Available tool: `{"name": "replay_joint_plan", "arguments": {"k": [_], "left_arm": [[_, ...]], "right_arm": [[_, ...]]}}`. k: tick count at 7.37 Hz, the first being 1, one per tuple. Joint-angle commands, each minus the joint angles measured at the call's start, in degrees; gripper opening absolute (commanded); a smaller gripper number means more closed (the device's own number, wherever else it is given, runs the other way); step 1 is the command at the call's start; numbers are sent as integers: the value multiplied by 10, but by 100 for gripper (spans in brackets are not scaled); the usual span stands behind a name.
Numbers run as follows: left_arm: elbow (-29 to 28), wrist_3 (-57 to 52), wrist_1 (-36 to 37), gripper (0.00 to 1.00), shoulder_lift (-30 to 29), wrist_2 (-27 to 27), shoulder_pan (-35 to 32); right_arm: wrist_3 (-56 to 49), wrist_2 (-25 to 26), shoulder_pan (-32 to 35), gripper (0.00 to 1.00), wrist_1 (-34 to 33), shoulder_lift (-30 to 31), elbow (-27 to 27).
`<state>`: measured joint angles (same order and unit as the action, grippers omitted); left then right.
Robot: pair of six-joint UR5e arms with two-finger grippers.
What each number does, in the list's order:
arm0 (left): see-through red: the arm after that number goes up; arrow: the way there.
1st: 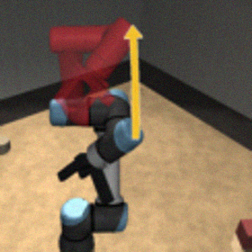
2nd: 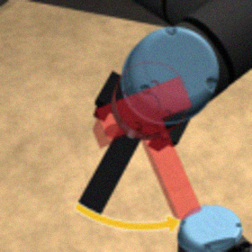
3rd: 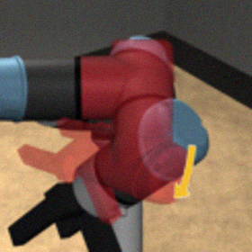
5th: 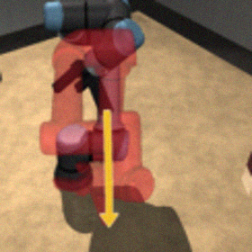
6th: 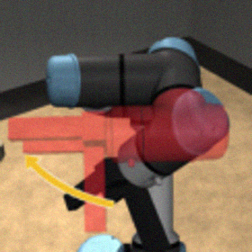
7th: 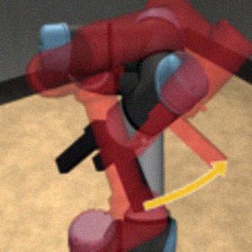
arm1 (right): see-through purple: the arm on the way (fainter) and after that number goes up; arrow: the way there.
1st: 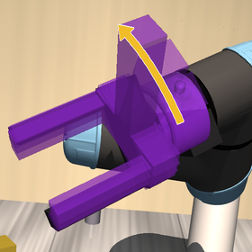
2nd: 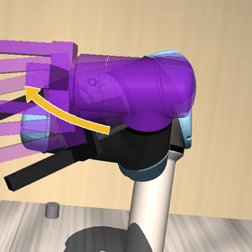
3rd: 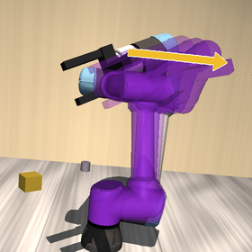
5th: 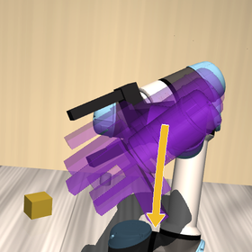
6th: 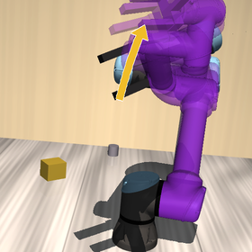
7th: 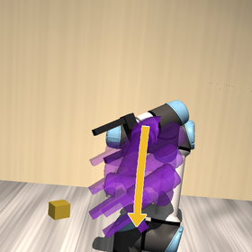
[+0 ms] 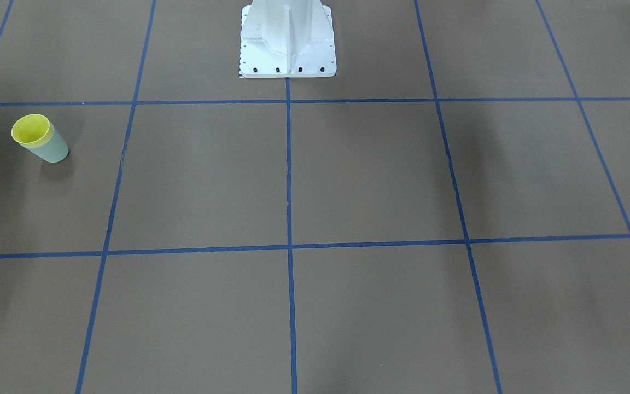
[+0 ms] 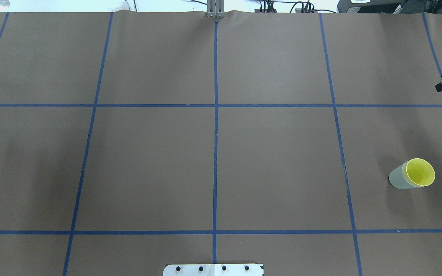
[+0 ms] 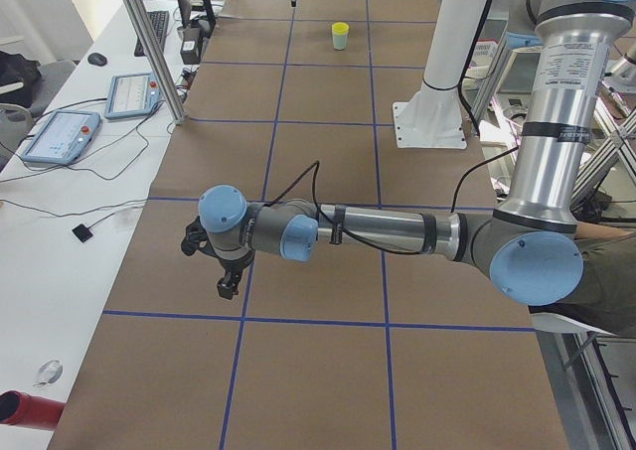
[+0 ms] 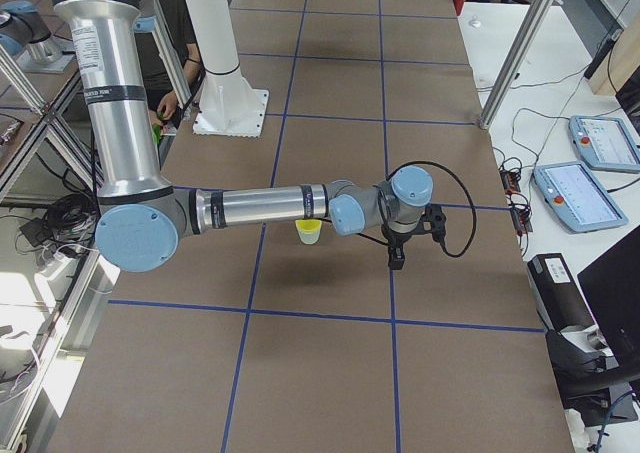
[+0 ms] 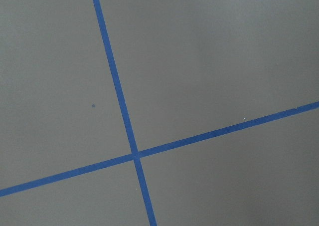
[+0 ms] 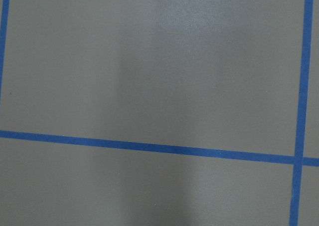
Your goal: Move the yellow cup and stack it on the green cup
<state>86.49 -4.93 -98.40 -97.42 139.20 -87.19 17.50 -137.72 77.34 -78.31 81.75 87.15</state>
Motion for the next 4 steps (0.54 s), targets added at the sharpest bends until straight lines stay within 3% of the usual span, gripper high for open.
{"name": "replay_joint_plan", "arguments": {"k": [1,4], "left_arm": [[0,0,-1,100,1,2,0],[1,0,-2,100,1,2,0]], "right_arm": [[0,0,0,99,0,1,-2],[3,-1,0,99,0,1,-2]]}}
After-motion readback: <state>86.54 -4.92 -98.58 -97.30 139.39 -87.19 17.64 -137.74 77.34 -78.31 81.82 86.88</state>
